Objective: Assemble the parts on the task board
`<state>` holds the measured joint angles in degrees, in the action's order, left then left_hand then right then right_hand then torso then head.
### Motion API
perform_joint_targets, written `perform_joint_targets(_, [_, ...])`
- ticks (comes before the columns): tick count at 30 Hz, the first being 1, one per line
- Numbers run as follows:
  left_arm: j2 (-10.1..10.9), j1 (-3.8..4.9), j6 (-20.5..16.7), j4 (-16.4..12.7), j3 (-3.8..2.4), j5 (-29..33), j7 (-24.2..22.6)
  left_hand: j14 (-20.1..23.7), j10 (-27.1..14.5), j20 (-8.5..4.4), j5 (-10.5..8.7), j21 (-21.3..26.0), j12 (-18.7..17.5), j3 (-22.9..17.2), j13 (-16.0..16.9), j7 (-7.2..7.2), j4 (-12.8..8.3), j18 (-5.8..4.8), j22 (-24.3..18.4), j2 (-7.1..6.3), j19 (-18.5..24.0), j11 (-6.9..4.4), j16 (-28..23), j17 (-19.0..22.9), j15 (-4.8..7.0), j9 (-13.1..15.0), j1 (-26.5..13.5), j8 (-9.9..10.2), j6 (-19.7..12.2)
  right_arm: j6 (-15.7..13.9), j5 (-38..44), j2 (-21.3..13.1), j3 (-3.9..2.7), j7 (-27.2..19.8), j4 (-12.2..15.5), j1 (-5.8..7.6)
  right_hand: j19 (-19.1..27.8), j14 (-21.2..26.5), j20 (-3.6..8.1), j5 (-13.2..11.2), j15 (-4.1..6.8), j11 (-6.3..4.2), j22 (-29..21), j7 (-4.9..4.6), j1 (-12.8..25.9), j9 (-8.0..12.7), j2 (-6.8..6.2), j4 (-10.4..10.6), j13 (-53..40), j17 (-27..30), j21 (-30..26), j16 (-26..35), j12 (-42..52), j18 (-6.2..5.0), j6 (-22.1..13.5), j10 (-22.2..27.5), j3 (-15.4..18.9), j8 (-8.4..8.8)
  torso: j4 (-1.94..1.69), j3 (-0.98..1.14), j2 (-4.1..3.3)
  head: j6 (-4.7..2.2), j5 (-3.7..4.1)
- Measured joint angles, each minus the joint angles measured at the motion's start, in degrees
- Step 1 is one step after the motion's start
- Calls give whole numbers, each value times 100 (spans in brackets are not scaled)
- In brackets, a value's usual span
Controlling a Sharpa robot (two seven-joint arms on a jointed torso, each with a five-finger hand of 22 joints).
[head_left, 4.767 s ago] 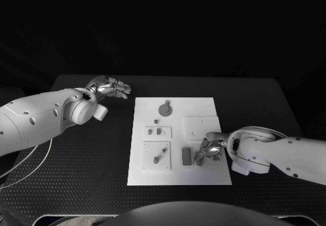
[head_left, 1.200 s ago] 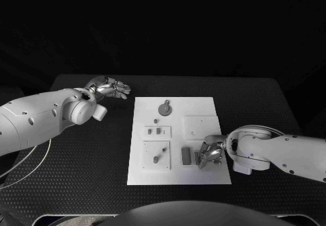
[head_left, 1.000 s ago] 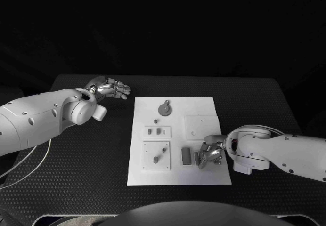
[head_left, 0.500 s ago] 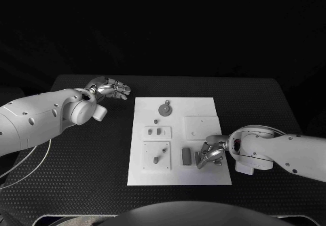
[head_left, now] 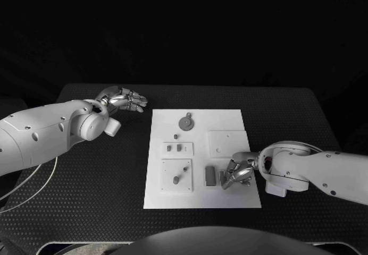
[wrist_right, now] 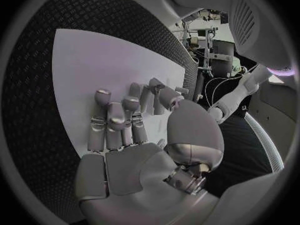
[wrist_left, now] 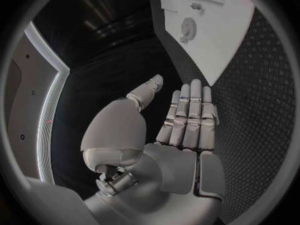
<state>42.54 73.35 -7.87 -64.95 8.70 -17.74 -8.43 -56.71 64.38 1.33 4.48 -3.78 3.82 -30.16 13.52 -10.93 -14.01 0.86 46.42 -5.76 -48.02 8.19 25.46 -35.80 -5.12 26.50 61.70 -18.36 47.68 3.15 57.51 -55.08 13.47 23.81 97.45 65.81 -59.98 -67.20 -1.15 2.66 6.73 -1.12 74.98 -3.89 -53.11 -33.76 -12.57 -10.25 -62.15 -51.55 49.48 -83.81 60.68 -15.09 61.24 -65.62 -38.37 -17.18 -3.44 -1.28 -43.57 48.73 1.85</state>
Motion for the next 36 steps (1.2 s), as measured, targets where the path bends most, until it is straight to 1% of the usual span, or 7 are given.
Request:
perform_joint_targets(7, [1,0,4,-3,1,0,5,0,0,0,0,0,0,0,0,0,0,0,0,0,0,0,0,0,0,0,0,0,0,-14,35,25,3,26,-7,0,-22,-22,-18,0,16,-64,0,-11,-171,-35,847,-517,3,0,1,0,27,-1,-8,-64,131,-95,1,-1,1,8,1])
perform_joint_targets(12, [5,0,8,-5,2,0,10,0,0,0,0,0,0,0,0,0,0,0,-1,0,0,0,0,-1,0,0,0,0,0,-35,115,61,7,75,-7,-1,-78,-63,-4,-6,30,-114,0,-12,-246,-51,1102,-625,11,0,35,-26,54,-1,63,-114,117,-151,1,-3,2,7,3])
perform_joint_targets(20, [7,0,14,-5,2,0,16,0,0,0,0,0,0,0,0,0,0,0,-5,0,0,0,0,-5,0,1,0,0,0,-63,206,99,7,158,2,-2,-135,-175,15,0,59,-134,0,-1,-248,-61,1191,-638,11,-85,68,-71,76,-1,106,-177,129,-179,1,-3,2,1,9])
perform_joint_targets(30, [16,-2,16,-7,3,0,20,0,0,0,0,0,0,0,0,0,0,0,-4,0,0,0,0,-9,0,1,0,0,0,-18,188,80,-3,134,-8,-2,-141,-183,27,3,51,-144,0,9,-254,-61,1185,-651,10,-56,69,-71,76,1,116,-186,142,-179,2,3,2,-18,4])
perform_joint_targets(33, [17,-2,16,-6,4,0,22,0,0,0,0,0,0,0,0,0,0,0,-4,0,0,0,0,-13,0,1,0,0,0,21,154,77,-7,100,-27,1,-131,-183,37,3,50,-144,0,11,-382,-61,1053,-652,10,6,69,-71,76,4,118,-186,144,-178,2,6,2,-19,4])
perform_joint_targets(35, [17,-1,17,-5,4,0,23,0,0,0,0,0,0,0,0,0,0,0,-4,0,0,0,0,-16,0,1,0,0,0,46,126,75,-9,77,-39,3,-122,-160,45,29,53,-130,0,8,-426,-57,855,-657,16,8,69,-58,76,4,103,-172,171,-165,2,7,2,-20,4])
perform_joint_targets(36, [17,-1,17,-5,4,0,23,0,0,0,0,0,0,0,0,0,0,1,-4,0,0,0,0,-16,0,1,0,0,0,49,122,74,-9,74,-40,4,-121,-156,44,36,53,-120,0,14,-430,-57,831,-650,16,8,69,-55,76,4,95,-163,177,-163,2,7,1,-21,4])
